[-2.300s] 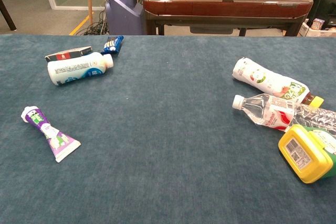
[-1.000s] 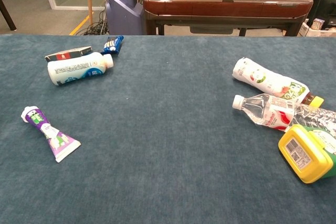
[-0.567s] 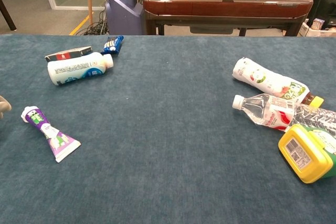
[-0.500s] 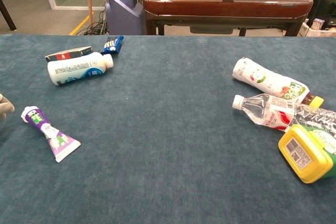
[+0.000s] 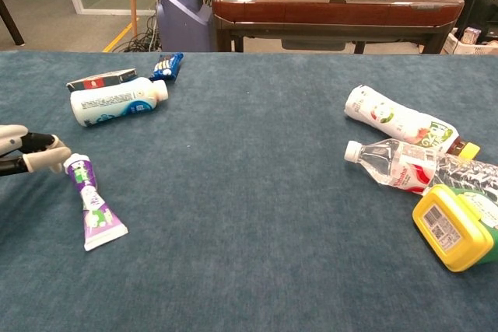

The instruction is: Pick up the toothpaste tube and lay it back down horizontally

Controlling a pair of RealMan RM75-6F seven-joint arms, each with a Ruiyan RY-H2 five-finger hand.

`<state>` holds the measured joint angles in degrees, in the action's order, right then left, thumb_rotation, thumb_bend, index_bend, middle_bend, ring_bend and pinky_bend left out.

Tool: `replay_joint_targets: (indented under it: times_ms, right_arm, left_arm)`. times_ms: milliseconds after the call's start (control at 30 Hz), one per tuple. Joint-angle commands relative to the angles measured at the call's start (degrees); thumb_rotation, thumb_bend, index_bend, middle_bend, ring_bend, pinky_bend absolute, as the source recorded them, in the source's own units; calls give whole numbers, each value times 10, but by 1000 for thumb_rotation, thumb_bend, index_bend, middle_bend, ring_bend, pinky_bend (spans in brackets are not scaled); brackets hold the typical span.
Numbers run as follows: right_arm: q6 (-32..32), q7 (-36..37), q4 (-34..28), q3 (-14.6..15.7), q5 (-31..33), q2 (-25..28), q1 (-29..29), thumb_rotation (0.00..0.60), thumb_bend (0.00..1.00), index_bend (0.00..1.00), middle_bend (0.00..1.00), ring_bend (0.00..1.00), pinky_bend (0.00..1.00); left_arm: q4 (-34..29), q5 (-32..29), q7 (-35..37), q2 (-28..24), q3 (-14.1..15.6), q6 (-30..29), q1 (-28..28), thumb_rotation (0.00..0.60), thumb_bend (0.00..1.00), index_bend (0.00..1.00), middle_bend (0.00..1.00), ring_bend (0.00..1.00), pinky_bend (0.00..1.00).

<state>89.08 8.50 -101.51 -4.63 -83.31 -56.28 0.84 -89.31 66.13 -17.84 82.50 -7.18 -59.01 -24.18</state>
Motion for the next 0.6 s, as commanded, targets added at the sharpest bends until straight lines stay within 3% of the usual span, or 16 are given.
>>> replay_joint_targets:
  times_ms: [33, 233, 367, 400, 433, 500, 533, 600]
  right_arm:
    - [2, 3, 3, 1, 1, 0, 3, 600, 0, 0, 0, 0, 0]
    - [7, 13, 10, 1, 3, -1, 9, 600, 0, 0, 0, 0, 0]
    - [6, 17, 14, 2, 2, -2, 10, 600, 0, 0, 0, 0, 0]
    - [5, 18, 15, 1, 2, -3, 9, 600, 0, 0, 0, 0, 0]
    - [3, 19, 16, 1, 1, -3, 9, 600, 0, 0, 0, 0, 0]
    - [1, 20, 18, 1, 1, -4, 7, 600, 0, 0, 0, 0, 0]
    - [-1, 21, 19, 0, 1, -5, 6, 600, 0, 0, 0, 0, 0]
    - [-5, 23, 22, 0, 1, -7, 4, 600, 0, 0, 0, 0, 0]
  left_arm:
    - [-1, 5, 4, 8, -4, 9, -12, 0, 115, 268, 322, 194, 127]
    - [-11, 33, 9, 24, -7, 12, -37, 0, 116, 261, 322, 194, 127]
    - [-11, 90, 33, 40, -8, -32, -38, 0, 115, 248, 322, 193, 127]
    - [-10, 103, 40, 44, -8, -46, -36, 28, 115, 241, 322, 193, 127]
    - [-8, 116, 44, 48, -6, -60, -33, 140, 115, 229, 322, 193, 127]
    - [0, 138, 37, 56, 1, -87, -27, 499, 115, 180, 321, 193, 127]
    - [1, 142, 32, 59, 4, -95, -24, 577, 116, 158, 321, 193, 127]
    - [-2, 141, 28, 63, 9, -100, -20, 600, 116, 98, 310, 191, 127]
